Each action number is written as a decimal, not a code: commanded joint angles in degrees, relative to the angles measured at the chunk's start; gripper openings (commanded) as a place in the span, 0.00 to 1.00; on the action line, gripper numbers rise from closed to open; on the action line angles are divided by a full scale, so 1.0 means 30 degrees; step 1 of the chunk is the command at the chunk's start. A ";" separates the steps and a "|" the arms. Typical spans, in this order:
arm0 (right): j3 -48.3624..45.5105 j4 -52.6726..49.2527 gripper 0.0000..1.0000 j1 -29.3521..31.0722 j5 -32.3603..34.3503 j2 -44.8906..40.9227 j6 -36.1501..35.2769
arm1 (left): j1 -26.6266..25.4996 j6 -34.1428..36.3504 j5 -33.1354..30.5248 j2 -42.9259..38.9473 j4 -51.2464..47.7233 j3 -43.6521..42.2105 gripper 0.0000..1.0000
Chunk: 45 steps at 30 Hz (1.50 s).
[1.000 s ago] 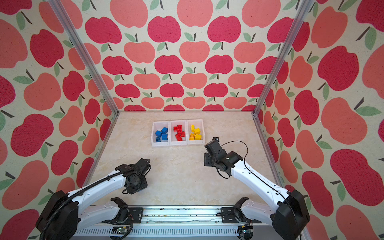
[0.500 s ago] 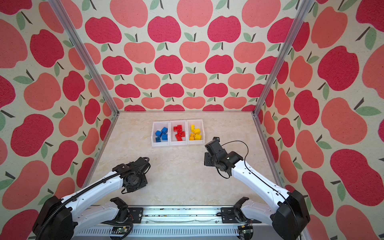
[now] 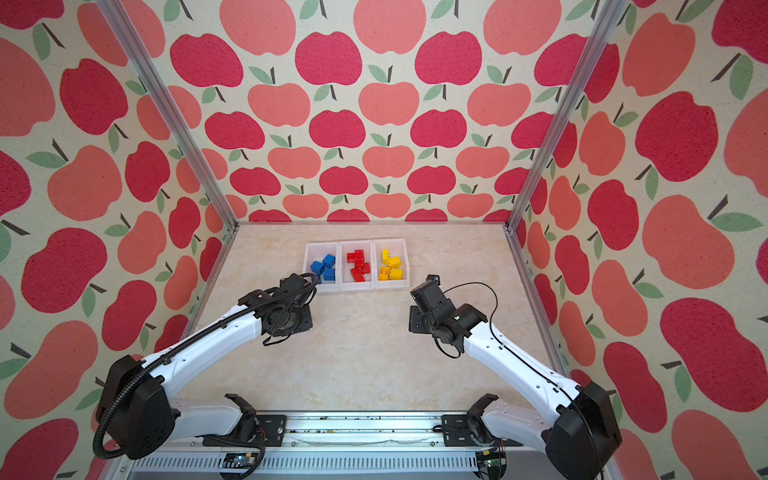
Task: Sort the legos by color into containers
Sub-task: 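Carry the blue brick with the left gripper over the blue compartment, then open the left gripper to drop the blue brick into the blue compartment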
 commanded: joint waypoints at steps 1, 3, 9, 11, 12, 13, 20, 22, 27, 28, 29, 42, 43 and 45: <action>-0.0167 -0.0018 0.64 -0.0113 0.0067 -0.0416 0.0170 | 0.0577 0.2913 -0.0114 0.1750 0.1512 0.2225 0.26; -0.0222 -0.0012 0.64 -0.0113 0.0082 -0.0481 0.0232 | 0.0908 0.3858 0.0256 0.3015 0.1833 0.3536 0.26; -0.0343 -0.0063 0.64 -0.0113 0.0038 -0.0672 0.0319 | 0.1816 0.5825 0.1165 0.6534 0.2379 0.7466 0.26; -0.0380 -0.0115 0.64 -0.0113 0.0072 -0.0759 0.0369 | 0.2088 0.6286 0.1585 0.7461 0.2626 0.8430 0.26; -0.0385 -0.0141 0.64 -0.0113 0.0115 -0.0818 0.0385 | 0.2235 0.6506 0.1708 0.7992 0.2635 0.8943 0.26; -0.0407 -0.0160 0.64 -0.0113 0.0118 -0.0861 0.0359 | 0.2405 0.6722 0.1849 0.8553 0.2613 0.9474 0.26; -0.0477 -0.0289 0.64 -0.0113 0.0188 -0.1074 0.0384 | 0.3264 0.7823 0.2849 1.1500 0.2413 1.1974 0.26; -0.0510 -0.0305 0.64 -0.0113 0.0188 -0.1090 0.0380 | 0.3447 0.7969 0.2926 1.2206 0.2241 1.2598 0.26; -0.0592 -0.0366 0.64 -0.0142 0.0217 -0.1185 0.0452 | 0.3689 0.8289 0.2926 1.3449 0.2078 1.3612 0.26; -0.0591 -0.0358 0.64 -0.0142 0.0261 -0.1207 0.0435 | 0.3710 0.8296 0.2912 1.3582 0.2035 1.3710 0.26; -0.0585 -0.0372 0.64 -0.0150 0.0243 -0.1186 0.0425 | 0.3747 0.8324 0.2907 1.3716 0.2020 1.3885 0.26; -0.0617 -0.0279 0.64 -0.0230 0.0097 -0.1075 0.0407 | 0.3631 0.8223 0.2000 1.3322 0.2254 1.3846 0.63; -0.0626 -0.0280 0.64 -0.0230 0.0089 -0.1067 0.0412 | 0.3631 0.8180 0.1985 1.3254 0.2254 1.3796 0.64; -0.0571 -0.0287 0.65 -0.0230 0.0067 -0.1024 0.0416 | 0.3587 0.8137 0.1928 1.3082 0.2276 1.3701 0.64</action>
